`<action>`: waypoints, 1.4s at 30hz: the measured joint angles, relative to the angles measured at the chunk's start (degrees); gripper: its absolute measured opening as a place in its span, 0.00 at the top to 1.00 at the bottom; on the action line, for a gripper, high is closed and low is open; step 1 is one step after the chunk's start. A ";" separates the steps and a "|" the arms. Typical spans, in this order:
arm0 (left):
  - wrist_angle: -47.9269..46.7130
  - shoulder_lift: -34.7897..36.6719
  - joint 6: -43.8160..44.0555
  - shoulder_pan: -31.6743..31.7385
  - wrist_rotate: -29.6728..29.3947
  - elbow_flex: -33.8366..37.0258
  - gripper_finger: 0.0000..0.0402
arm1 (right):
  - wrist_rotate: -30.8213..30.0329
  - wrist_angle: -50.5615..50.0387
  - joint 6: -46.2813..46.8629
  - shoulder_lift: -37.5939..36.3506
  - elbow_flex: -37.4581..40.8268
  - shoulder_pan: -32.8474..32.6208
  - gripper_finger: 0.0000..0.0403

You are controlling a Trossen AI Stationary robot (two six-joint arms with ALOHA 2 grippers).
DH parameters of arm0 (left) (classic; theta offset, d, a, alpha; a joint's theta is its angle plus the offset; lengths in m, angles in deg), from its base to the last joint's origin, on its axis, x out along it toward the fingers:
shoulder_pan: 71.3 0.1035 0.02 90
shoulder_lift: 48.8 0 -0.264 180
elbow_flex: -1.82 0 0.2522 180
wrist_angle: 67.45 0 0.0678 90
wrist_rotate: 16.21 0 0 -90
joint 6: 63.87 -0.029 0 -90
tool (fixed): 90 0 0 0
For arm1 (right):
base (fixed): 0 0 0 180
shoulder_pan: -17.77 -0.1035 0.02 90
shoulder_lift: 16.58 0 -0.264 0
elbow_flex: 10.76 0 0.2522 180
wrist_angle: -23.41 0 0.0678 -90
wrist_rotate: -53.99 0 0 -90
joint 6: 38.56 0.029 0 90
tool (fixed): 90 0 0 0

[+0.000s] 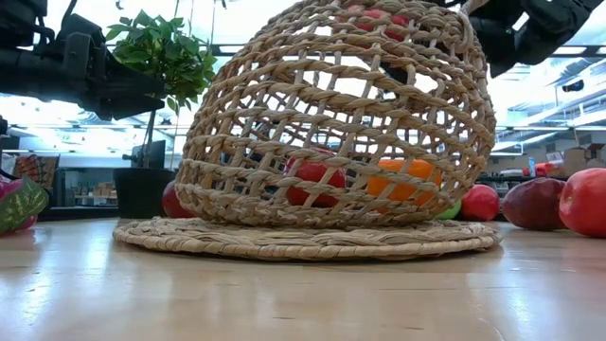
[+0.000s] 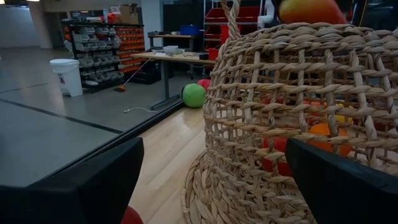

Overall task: Build produce basket
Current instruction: Put the red mango into the brown basket

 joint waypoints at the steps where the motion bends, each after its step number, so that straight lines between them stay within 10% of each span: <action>1: 0.00 0.00 0.00 0.01 0.01 0.00 0.01 | 0.12 -2.30 -0.76 0.00 -0.47 -0.55 0.26; 16: -0.02 0.02 0.00 0.00 0.00 0.00 0.01 | -16.03 -57.43 -31.01 3.56 -23.14 -8.67 0.26; 42: -0.01 0.02 0.00 0.02 0.00 0.00 0.01 | -19.61 -64.36 -42.47 25.97 -36.72 -13.13 0.26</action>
